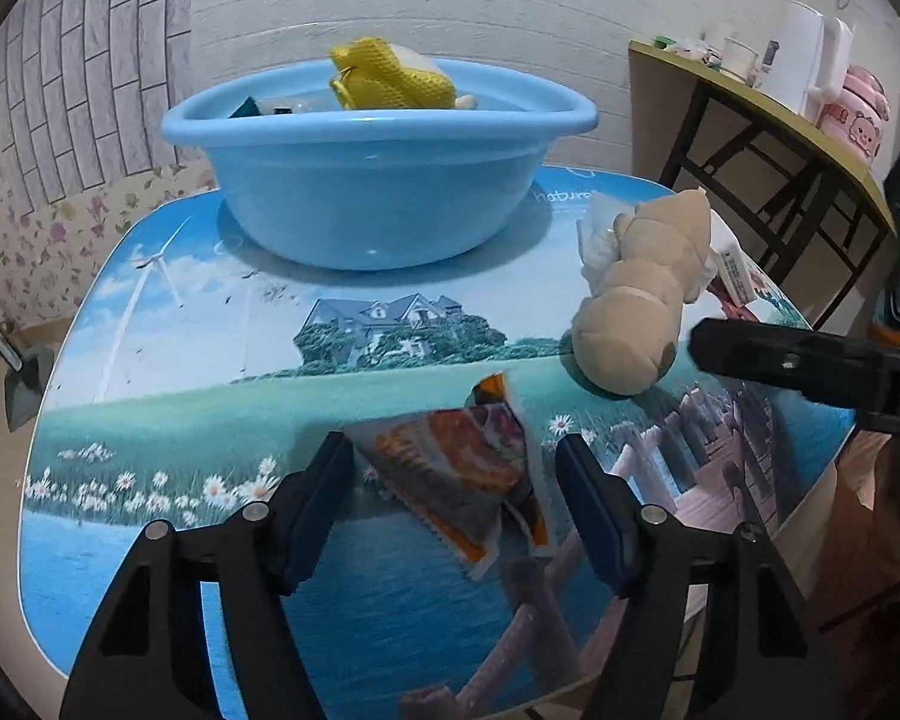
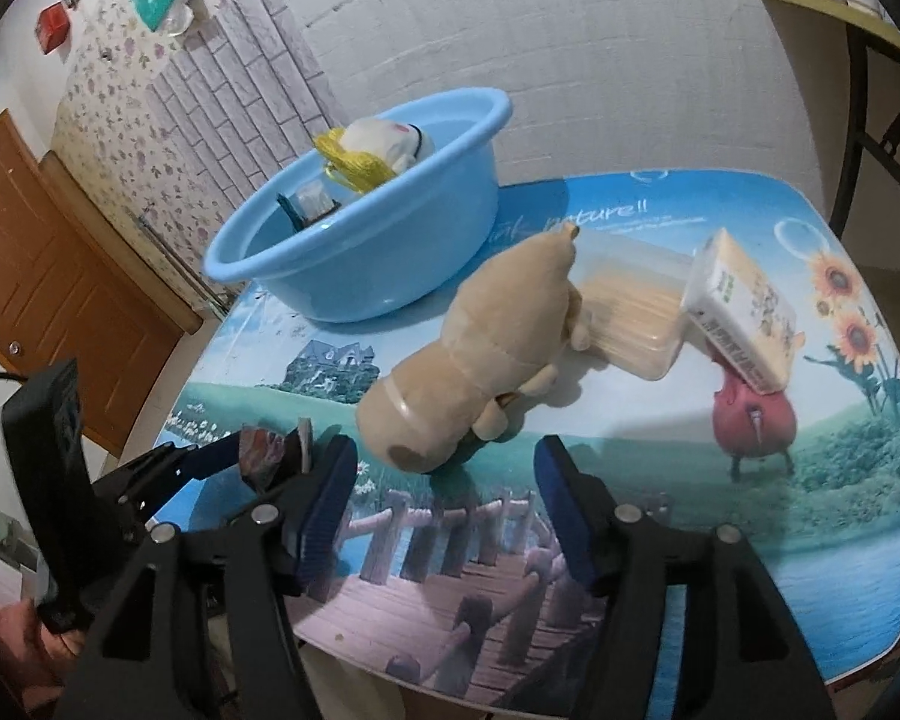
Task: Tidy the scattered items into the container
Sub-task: 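Grasp the orange snack packet with left gripper while right moves to the beige plush, then close the right gripper on the beige plush toy's body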
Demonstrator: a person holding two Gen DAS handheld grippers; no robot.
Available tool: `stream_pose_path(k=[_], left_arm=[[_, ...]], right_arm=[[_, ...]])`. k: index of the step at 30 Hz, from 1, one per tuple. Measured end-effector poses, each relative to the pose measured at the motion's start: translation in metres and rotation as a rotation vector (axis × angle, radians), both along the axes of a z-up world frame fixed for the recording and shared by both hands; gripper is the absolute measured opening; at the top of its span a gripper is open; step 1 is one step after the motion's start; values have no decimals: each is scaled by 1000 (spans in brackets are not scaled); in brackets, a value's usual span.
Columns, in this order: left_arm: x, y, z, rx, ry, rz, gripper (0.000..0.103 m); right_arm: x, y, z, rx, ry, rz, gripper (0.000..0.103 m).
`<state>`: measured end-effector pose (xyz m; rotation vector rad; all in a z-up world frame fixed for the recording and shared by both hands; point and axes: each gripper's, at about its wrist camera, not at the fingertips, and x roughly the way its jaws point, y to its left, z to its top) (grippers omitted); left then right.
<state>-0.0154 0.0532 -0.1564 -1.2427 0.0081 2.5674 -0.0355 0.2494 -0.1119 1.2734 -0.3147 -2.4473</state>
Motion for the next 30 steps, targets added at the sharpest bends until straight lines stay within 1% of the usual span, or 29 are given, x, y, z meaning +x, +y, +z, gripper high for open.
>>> stream_pose_path(k=[1, 2, 3, 5, 7, 13, 18, 24, 26, 28, 29, 30], left_arm=[[-1, 0, 0, 0, 2, -2, 66], [-1, 1, 0, -8, 8, -3, 56], [-2, 1, 0, -10, 10, -6, 51], [-3, -1, 1, 10, 9, -19, 43], [-3, -2, 2, 11, 16, -25, 40], [-4, -12, 3, 24, 19, -12, 38], [-6, -23, 7, 45, 24, 9, 38], [-8, -30, 8, 53, 31, 30, 38], [-7, -31, 9, 52, 31, 32, 38], [-7, -31, 10, 52, 33, 33, 38], [-7, -31, 11, 51, 36, 33, 38], [-7, -32, 12, 50, 38, 33, 38]], right_arm=[[-2, -1, -2, -2, -9, -10, 61], [-5, -2, -3, -18, -22, -15, 61], [-7, -2, -4, -33, -34, -14, 61], [-13, -5, -7, -54, -70, -22, 61], [-17, -7, -8, -57, -92, -36, 61], [-27, -18, -10, -39, -102, -69, 61], [-34, -22, -13, -22, -112, -59, 63], [-40, -22, -18, -52, -135, -22, 62], [-39, -23, -19, -67, -131, 9, 56], [-36, -24, -17, -55, -110, 31, 53], [-35, -24, -16, -53, -100, 42, 49], [-33, -24, -15, -62, -89, 58, 38]])
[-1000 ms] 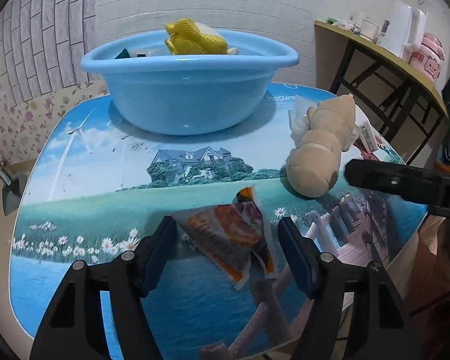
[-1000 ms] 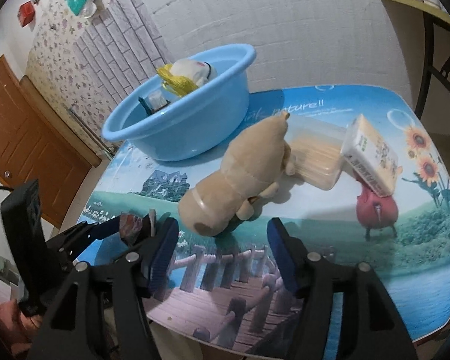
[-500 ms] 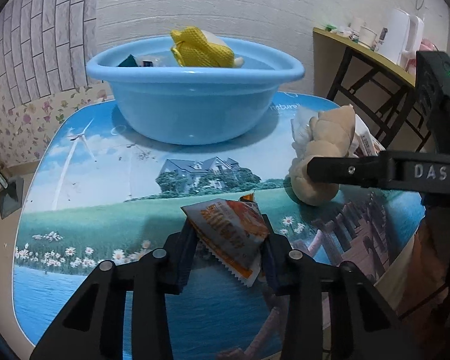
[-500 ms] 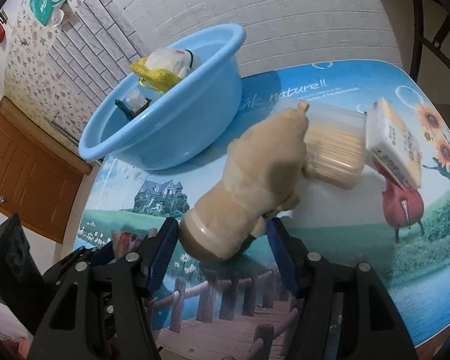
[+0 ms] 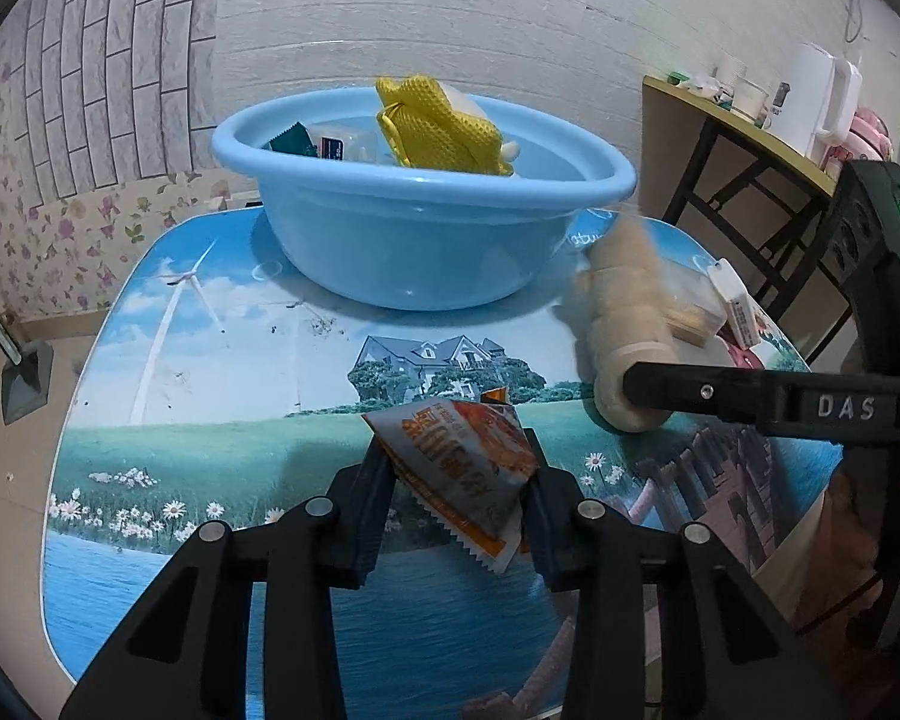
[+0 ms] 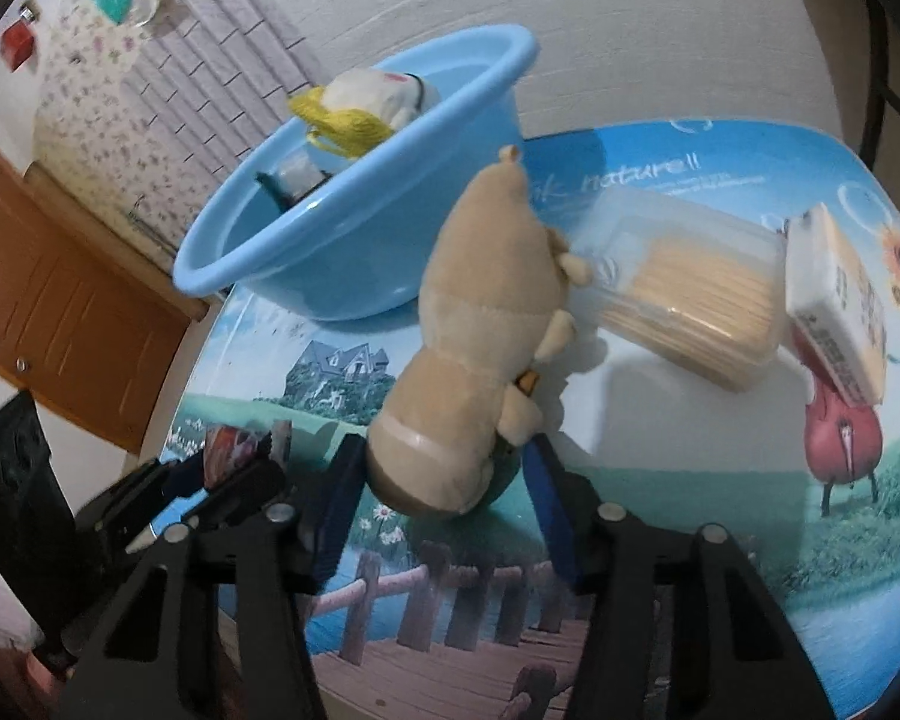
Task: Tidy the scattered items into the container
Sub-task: 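Close the right gripper on the beige plush toy's body, then carry the snack packet with left gripper while right carries the plush over the basin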
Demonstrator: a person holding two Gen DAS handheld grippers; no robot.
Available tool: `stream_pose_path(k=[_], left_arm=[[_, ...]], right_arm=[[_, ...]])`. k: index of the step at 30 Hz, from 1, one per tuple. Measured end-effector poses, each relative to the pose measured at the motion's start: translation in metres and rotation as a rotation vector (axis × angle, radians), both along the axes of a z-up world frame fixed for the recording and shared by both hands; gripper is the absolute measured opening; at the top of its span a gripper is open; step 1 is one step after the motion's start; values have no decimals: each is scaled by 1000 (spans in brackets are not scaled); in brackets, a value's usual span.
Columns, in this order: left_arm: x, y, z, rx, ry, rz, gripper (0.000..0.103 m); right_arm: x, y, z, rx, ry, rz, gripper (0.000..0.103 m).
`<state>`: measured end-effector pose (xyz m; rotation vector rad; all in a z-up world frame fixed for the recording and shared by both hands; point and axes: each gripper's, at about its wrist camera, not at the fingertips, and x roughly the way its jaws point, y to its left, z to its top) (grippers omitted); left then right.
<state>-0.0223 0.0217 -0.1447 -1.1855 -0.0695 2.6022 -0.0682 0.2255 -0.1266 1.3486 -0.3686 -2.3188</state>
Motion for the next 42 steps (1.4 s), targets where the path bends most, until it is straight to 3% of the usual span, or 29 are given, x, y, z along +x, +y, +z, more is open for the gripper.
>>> stream_pose_path(k=[12, 22, 32, 42], left_arm=[[6, -8, 29, 11, 60, 18, 38], [9, -9, 48, 22, 94, 20, 38], [-1, -5, 70, 36, 114, 10, 38], [-42, -4, 99, 28, 103, -16, 38]], right_arm=[[30, 16, 29, -6, 89, 53, 38], [56, 54, 51, -7, 152, -12, 38], [51, 41, 83, -47, 234, 16, 38], [28, 22, 107, -74, 298, 22, 38]])
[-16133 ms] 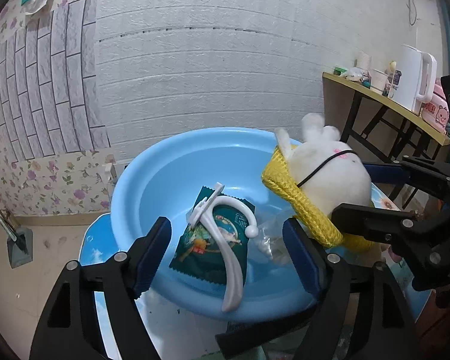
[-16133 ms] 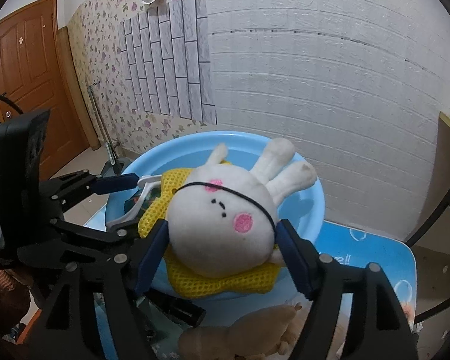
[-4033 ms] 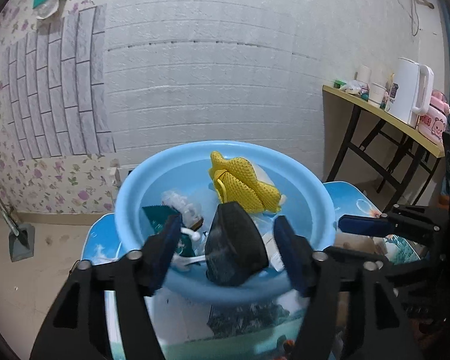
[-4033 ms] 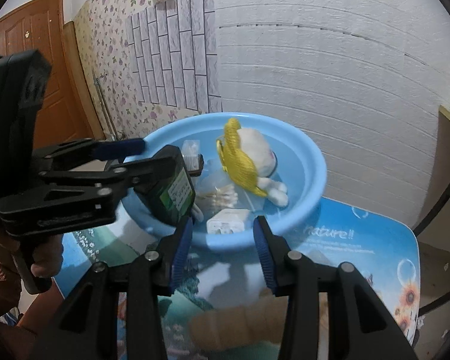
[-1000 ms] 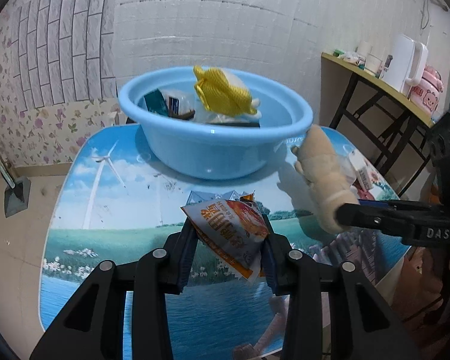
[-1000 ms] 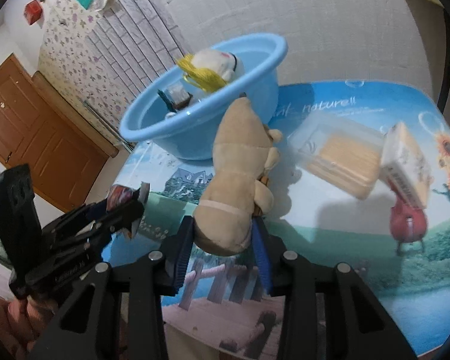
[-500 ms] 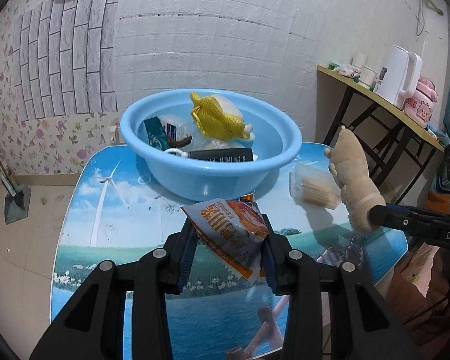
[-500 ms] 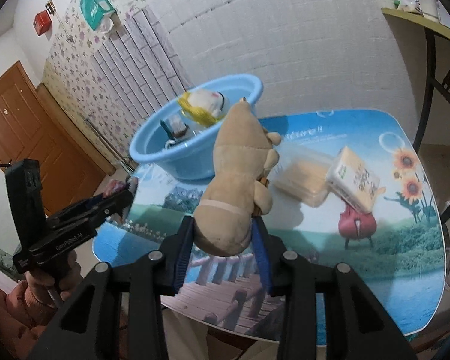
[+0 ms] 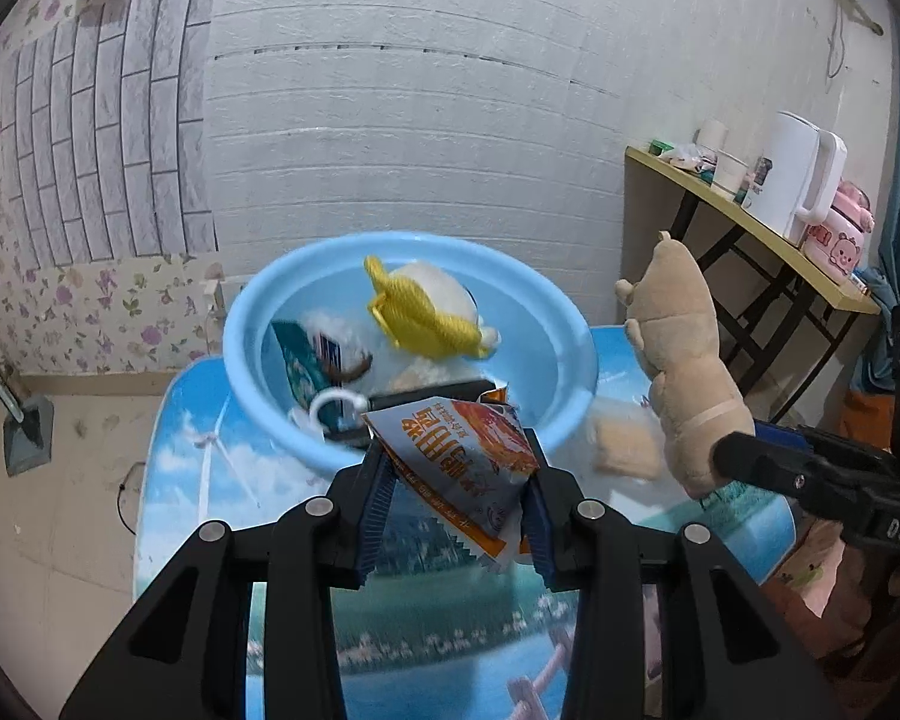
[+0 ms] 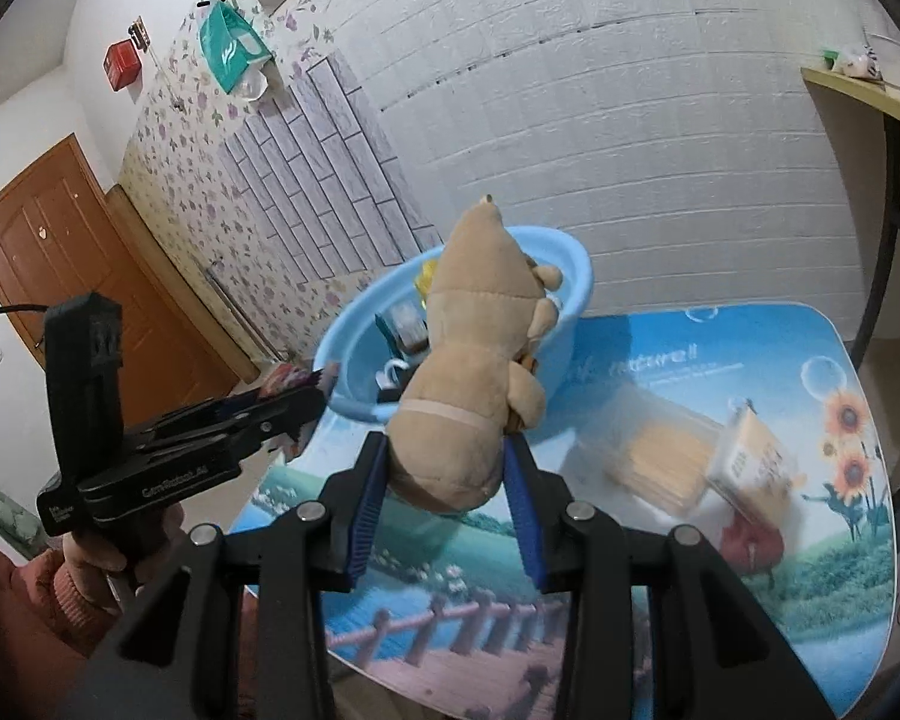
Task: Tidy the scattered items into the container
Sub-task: 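Carry the snack packet with left gripper while right carries the plush over the basin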
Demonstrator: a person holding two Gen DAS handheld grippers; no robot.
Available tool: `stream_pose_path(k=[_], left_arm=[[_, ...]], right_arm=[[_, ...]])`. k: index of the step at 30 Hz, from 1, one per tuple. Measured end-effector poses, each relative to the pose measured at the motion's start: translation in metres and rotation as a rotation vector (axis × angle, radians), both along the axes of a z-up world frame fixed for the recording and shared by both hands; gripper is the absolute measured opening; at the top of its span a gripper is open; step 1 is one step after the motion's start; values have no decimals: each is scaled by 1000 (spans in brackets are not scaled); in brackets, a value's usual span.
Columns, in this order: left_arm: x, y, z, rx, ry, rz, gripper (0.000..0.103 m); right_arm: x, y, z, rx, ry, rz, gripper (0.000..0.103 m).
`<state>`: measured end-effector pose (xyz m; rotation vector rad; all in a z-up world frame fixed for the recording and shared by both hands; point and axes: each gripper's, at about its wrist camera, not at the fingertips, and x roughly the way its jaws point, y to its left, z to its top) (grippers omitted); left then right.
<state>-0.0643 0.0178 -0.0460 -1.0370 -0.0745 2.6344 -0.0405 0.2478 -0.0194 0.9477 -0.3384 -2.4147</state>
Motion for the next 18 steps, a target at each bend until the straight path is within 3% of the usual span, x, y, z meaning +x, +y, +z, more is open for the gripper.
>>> stream_pose_path(k=[6, 18], left_arm=[[-20, 2, 9, -3, 11, 1, 38], [-44, -2, -6, -22, -13, 6, 38]], right_arm=[[-19, -15, 16, 13, 29, 32, 38], [-46, -40, 7, 59, 9, 70, 38]])
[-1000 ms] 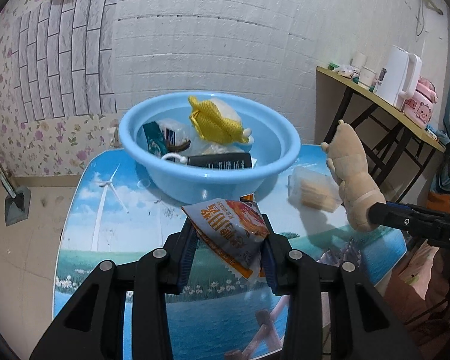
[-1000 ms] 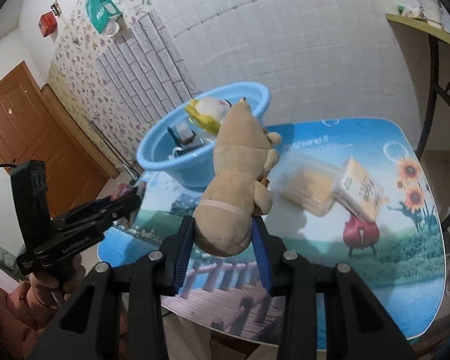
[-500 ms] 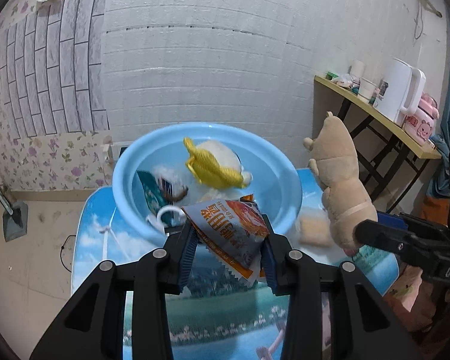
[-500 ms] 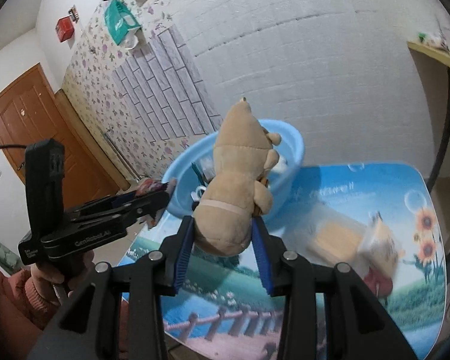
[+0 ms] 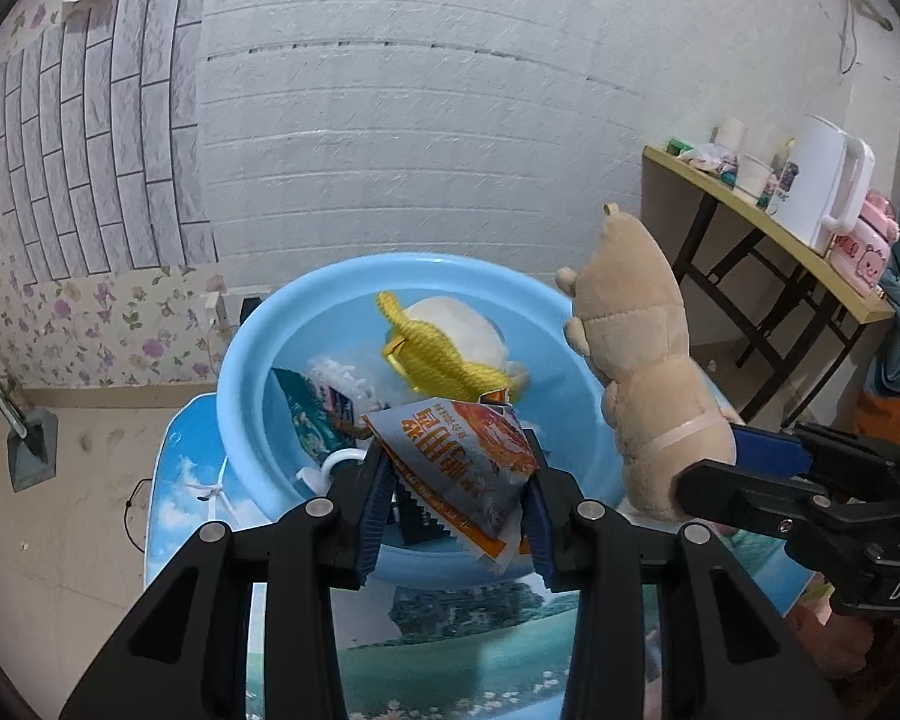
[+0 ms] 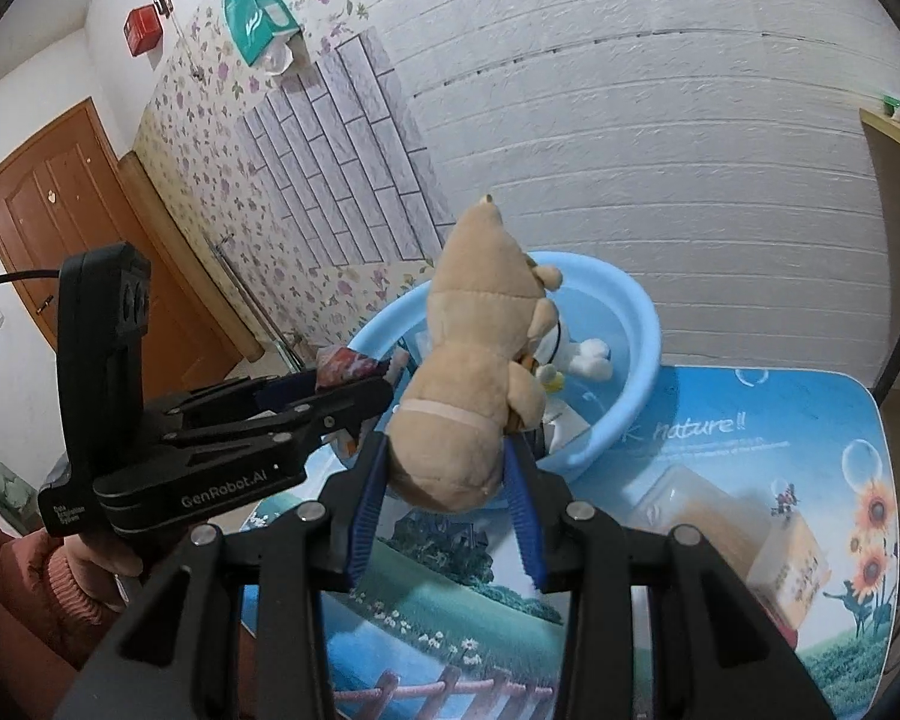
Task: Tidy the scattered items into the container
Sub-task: 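Carry the snack packet with left gripper while right carries the plush over the basin, then open both grippers to drop the snack packet and plush into the basin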
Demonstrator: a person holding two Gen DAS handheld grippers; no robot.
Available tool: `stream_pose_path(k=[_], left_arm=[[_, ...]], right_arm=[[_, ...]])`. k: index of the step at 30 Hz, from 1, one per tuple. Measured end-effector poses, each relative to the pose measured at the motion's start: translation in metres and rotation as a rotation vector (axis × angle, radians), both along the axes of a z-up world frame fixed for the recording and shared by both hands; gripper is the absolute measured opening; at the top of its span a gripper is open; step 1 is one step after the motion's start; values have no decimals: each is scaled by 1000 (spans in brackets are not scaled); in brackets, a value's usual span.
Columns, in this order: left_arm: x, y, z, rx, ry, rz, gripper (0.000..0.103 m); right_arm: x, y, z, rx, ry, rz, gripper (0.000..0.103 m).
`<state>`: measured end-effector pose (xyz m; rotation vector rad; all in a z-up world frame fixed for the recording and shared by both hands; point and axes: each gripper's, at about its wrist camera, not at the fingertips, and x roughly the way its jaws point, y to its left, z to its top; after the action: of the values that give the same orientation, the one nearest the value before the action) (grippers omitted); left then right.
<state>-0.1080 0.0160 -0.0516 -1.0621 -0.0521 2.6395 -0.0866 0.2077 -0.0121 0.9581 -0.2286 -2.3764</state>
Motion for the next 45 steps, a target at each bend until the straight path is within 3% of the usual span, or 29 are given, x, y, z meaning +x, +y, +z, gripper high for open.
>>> stream_pose_path(k=[33, 36, 38, 39, 45], left_arm=[[-31, 3, -40, -66, -65, -13, 42], [-31, 6, -39, -77, -49, -14, 53], [-32, 6, -36, -82, -38, -8, 71], [-32, 5, -35, -82, -32, 2, 74], [-31, -1, -30, -84, -19, 38, 81]], right_arm=[[-41, -18, -34, 44, -85, -12, 41], [-41, -18, -33, 52, -88, -12, 42], [-41, -17, -33, 50, -91, -13, 42], [-41, -16, -32, 49, -92, -15, 42], [-37, -12, -27, 53, -76, -35, 43]])
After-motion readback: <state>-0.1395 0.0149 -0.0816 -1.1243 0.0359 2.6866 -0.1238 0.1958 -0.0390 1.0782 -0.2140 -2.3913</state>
